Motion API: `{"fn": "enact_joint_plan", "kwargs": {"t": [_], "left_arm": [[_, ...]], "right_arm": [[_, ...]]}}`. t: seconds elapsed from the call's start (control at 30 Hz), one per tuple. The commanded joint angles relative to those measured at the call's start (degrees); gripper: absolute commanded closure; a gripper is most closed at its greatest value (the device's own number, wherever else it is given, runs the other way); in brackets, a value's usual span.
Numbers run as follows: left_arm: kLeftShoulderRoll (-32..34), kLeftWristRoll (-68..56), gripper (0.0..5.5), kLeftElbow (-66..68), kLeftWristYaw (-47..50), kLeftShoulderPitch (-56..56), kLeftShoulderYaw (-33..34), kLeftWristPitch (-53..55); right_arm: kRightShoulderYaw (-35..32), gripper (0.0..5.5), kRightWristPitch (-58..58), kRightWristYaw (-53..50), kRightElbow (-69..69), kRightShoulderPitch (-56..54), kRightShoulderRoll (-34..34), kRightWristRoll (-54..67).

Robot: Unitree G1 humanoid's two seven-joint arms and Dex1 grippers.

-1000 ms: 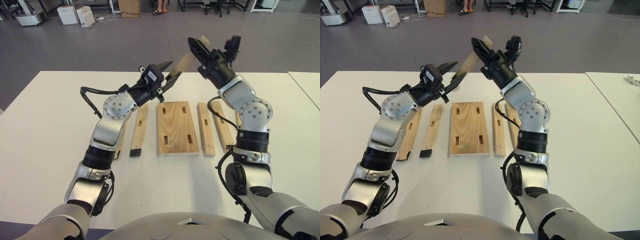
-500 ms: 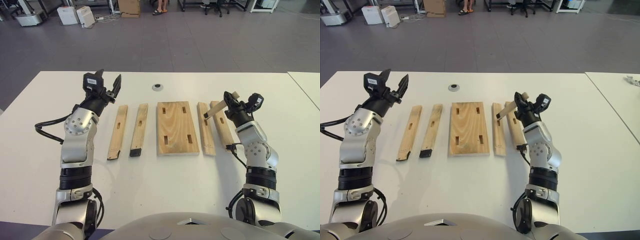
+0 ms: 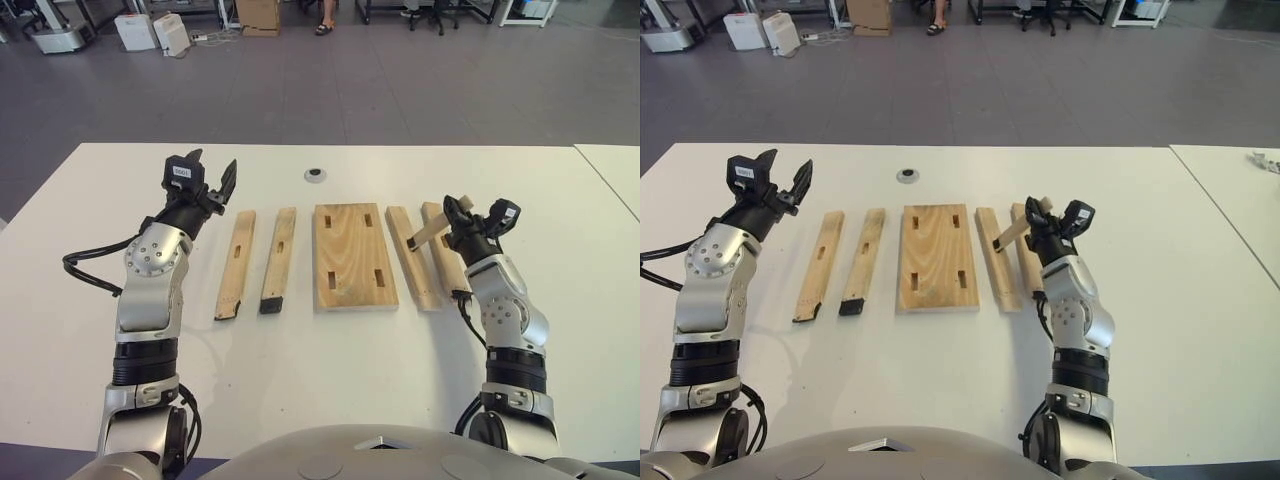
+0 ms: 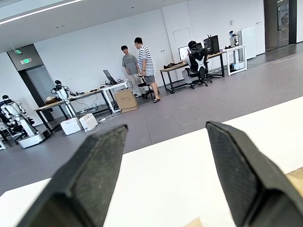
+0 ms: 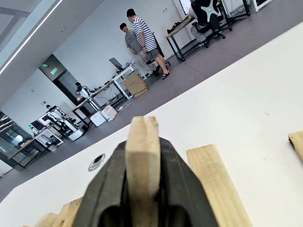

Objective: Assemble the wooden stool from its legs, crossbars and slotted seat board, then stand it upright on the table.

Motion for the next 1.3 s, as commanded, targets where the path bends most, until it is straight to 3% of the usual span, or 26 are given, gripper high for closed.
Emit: {"fn": "enact_joint_plan", "kwargs": {"t": [0.03,0.27,0.43,0.53,0.73,0.9,1.03,1.17,1.3], "left_arm": [[1.1,0.5,2.46,0.7,-0.1,-0.2,-0.1,-0.2],[1.0,0.9,2.46,0.9,-0.1,-0.3,-0.5,-0.1],[0.9,0.9,2.46,0.6,0.2,-0.3,-0.8,0.2],[0.5,1.0,2.46,0.6,0.5,-0.5,-1.2,0.2],[-0.1,0.0,2.46,0.5,1.0,-1.2,-0.8,0.7],[-1.1,-0.8,2.46,0.0,0.9,-1.3,-1.3,1.8],[-1.7,-0.5,2.46,-0.6,1.2,-1.3,-1.6,2.3],[-2.1,-0.3,2.46,-0.5,1.4,-1.7,-2.0,2.6],[-2.8,-0.4,2.46,-1.1,1.4,-2.0,-3.2,3.7]], "right_arm": [[9.8,5.09,-6.5,3.9,3.8,5.6,-5.4,-13.9],[14.3,5.09,-16.1,9.8,16.2,9.2,-8.0,-20.0],[13.4,5.09,-18.4,10.8,7.1,7.1,-7.3,-16.2],[12.9,4.52,-13.4,10.8,3.7,5.2,-7.7,-14.4],[17.3,3.49,3.2,11.6,-1.4,4.9,-15.0,-20.0],[18.1,2.61,17.1,9.7,-6.7,3.4,-16.0,-20.6],[19.5,2.61,24.9,10.0,-9.2,3.8,-16.3,-20.5],[20.1,3.29,28.7,8.6,-9.2,3.4,-17.1,-22.4],[21.2,3.42,28.6,7.7,-8.5,3.6,-17.2,-24.3]]}}
